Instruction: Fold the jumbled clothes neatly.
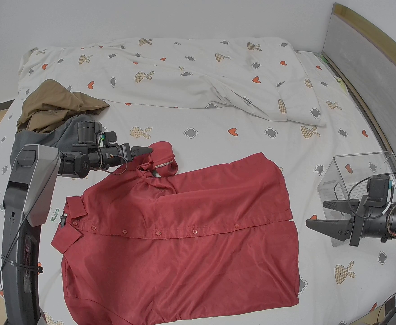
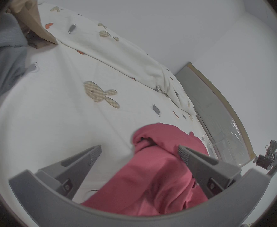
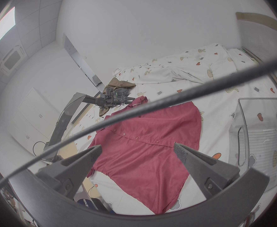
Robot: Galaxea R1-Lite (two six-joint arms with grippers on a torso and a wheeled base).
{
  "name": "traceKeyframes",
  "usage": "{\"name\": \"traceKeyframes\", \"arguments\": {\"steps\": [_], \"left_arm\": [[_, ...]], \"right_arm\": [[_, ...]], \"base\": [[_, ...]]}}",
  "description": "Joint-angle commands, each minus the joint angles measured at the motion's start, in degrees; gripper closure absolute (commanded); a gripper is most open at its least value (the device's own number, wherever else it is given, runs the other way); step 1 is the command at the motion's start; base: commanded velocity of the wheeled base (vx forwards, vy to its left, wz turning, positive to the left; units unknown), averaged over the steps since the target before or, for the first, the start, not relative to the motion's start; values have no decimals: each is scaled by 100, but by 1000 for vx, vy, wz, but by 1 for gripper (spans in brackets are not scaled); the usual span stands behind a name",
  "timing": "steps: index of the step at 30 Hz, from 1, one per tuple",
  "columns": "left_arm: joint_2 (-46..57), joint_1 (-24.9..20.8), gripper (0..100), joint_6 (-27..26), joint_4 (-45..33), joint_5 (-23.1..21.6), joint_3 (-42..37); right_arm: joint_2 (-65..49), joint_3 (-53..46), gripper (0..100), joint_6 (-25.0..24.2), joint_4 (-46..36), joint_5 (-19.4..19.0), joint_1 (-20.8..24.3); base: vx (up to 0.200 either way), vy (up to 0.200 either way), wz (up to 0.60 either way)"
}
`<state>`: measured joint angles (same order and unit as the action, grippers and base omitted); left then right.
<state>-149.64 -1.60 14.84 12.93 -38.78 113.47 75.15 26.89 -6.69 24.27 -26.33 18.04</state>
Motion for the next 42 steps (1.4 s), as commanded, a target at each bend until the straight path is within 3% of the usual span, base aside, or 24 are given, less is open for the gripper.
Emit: {"name": "traceKeyframes", "arguments": {"steps": [1,2,10,27,35,42], "left_arm": [[-65,-51,0,2,-10,2,0],[-65,-60,100,2,-10,2,-9],[-65,-78,100,-7,-28,2,8],[840,520,100,-7,-19,11,-167],[673,573,100,2,-45,11,-194],[576,538,100,-25,-529,11,-132]], "right_arm": [[8,9,0,1,-1,-4,-2],[8,9,0,1,-1,-4,-2],[-1,9,0,1,7,-4,-2],[8,0,0,1,-1,-4,-2],[8,0,0,1,-1,-4,41],[8,0,0,1,-1,-4,41]], "base": [[0,0,0],[0,0,0],[0,0,0],[0,0,0],[0,0,0],[0,0,0]]}}
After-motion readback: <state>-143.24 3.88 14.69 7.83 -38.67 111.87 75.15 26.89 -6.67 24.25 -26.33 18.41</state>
